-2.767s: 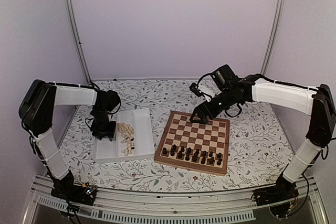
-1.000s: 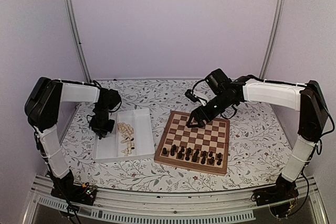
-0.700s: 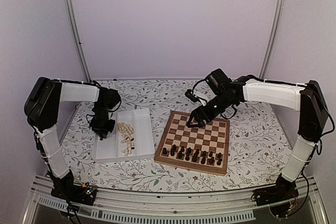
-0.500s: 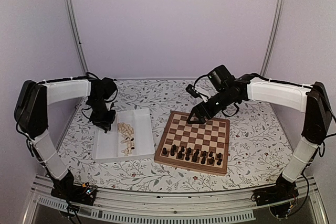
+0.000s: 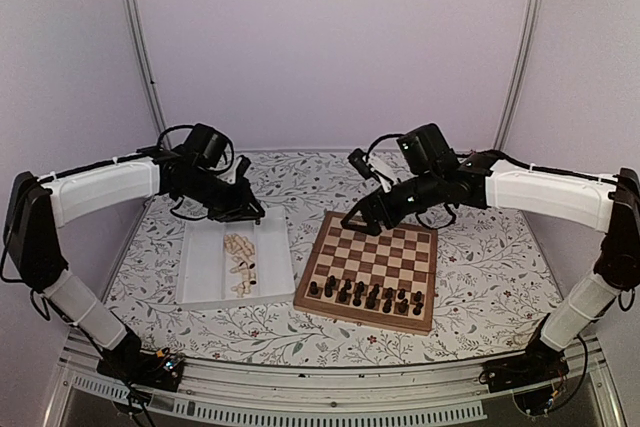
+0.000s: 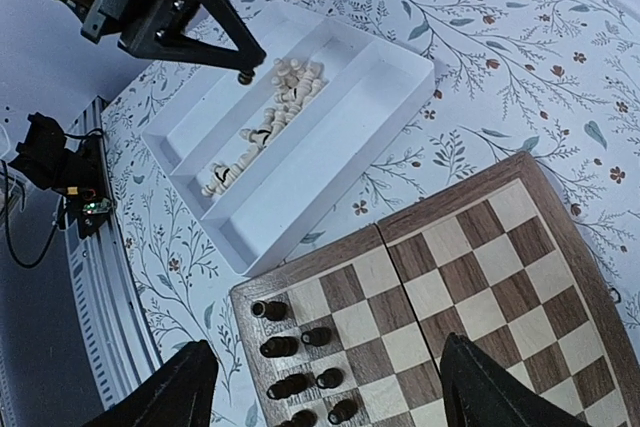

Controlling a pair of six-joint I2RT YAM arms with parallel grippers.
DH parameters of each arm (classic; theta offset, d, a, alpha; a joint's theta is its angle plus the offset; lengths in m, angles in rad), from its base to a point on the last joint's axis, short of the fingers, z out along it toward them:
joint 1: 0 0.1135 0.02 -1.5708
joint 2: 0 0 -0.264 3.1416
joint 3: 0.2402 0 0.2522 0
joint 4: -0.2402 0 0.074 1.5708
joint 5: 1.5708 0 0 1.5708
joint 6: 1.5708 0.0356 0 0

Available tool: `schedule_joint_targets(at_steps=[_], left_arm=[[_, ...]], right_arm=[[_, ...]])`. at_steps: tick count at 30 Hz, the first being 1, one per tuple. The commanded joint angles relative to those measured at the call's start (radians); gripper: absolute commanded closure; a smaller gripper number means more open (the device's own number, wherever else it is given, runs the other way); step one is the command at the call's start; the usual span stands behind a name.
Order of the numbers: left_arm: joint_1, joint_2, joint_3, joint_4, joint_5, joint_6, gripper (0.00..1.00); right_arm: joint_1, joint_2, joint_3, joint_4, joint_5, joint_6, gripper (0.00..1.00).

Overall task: Set up the chess pieces on the board
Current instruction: Place the chess piece on the chessboard.

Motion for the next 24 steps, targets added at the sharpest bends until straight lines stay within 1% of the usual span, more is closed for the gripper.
schedule_joint_targets(at_steps=[1,3,9,12,19,24], left_arm=[[-0.083,-0.033,-0.056,0.361,0.111,-0.15,0.93],[-0.109,-0.027,-0.074,0.458,0.122,-0.201,0.92],[-0.141,0.018,-0.099,0.659,0.153,-0.303,0.91],[-0.149,0.037,-0.107,0.724,0.168,-0.338,0.91],[-0.159,0.059,-0.094,0.752,0.2,-0.353,0.91],[-0.159,0.065,-0.103,0.753,0.223,-0.348,0.9]], right_arm=[[0.062,-0.048,-0.034,0.169,0.063,0.109,0.2],[0.095,-0.047,-0.031,0.193,0.083,0.125,0.2],[0.169,0.028,0.031,0.201,0.104,0.135,0.2],[0.181,0.076,0.075,0.209,0.13,0.124,0.2],[0.183,0.139,0.151,0.214,0.306,0.135,0.21],[0.183,0.153,0.167,0.214,0.363,0.145,0.24]])
